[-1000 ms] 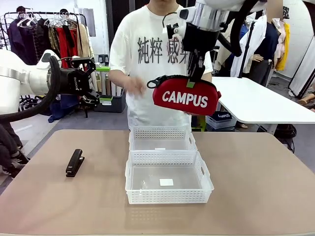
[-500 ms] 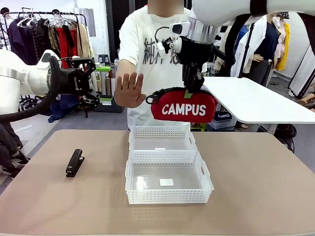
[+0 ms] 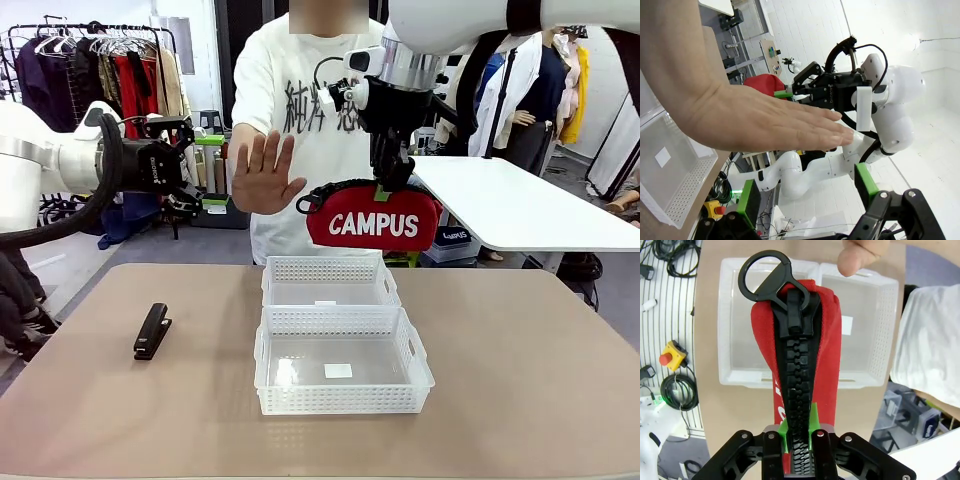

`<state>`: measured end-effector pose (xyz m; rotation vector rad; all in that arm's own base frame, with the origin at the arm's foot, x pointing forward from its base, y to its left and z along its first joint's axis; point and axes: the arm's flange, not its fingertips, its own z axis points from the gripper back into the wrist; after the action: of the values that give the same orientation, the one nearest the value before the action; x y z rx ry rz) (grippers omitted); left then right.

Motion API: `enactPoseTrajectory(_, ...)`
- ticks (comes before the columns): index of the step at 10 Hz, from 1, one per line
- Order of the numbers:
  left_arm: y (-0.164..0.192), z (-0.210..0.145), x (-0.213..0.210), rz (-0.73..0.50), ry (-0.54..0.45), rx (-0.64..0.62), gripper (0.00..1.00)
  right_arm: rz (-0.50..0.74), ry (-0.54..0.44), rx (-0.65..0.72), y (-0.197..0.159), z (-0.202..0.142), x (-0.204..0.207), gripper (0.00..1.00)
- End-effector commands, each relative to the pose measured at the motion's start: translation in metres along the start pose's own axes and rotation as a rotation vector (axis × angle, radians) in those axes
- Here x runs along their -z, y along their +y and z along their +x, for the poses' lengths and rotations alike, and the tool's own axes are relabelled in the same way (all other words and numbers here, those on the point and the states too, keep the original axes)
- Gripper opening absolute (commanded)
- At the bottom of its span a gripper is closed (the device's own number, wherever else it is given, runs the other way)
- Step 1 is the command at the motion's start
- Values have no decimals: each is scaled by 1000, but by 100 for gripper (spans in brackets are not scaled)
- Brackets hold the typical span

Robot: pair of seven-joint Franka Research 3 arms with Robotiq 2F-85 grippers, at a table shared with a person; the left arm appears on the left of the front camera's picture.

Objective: Distribute items into two baskets.
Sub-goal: Move the picked Pencil pouch towards the Organizing basket indicated by the person, stopping as directed, then place the picked Pencil pouch into the Organizing basket as instructed by the person.

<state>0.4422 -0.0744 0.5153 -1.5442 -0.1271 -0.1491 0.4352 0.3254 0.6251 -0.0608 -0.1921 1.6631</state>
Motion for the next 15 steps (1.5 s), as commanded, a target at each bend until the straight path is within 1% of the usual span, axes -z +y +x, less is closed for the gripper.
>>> enactPoseTrajectory(1,-2,-1,-2,3,1,6,100,-4,-1,0,0,0,-2,0)
enactPoseTrajectory(15,-2,-1,-2,3,1,6,100,-4,-1,0,0,0,-2,0)
